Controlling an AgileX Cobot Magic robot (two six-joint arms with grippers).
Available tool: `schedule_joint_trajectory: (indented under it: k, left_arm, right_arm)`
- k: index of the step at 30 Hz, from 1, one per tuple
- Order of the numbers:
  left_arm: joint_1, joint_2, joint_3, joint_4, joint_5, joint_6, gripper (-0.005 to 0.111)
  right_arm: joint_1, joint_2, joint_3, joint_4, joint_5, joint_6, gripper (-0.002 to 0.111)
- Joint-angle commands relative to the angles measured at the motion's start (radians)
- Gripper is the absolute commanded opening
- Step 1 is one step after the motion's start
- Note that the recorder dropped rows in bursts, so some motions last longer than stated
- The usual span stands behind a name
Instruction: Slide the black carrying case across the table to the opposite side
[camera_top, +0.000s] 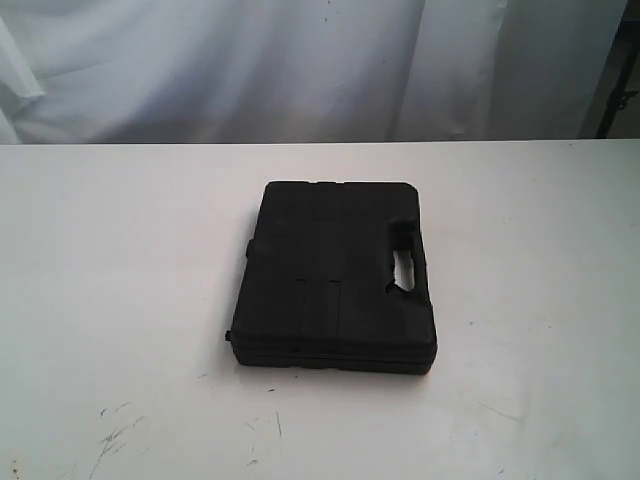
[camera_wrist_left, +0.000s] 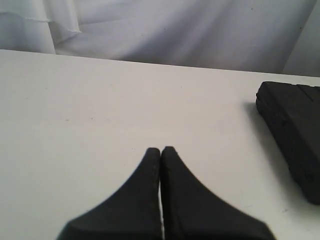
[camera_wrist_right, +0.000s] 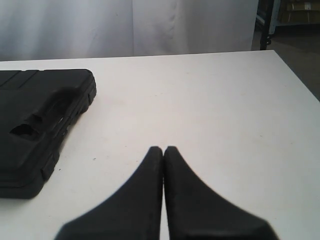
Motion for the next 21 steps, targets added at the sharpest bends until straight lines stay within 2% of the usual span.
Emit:
schedule_joint_trajectory:
  k: [1,21]
  left_arm:
    - [0.003,-0.004,0.004,0.0,-0.013,0.023,0.0]
    - [0.003,-0.004,0.004,0.0,-0.009,0.059,0.0]
  right_arm:
    - [-0.006,-0.006,0.004,0.004,-0.005,0.0,0.0]
    - [-0.006,-0.006,0.004,0.004,-0.005,0.0,0.0]
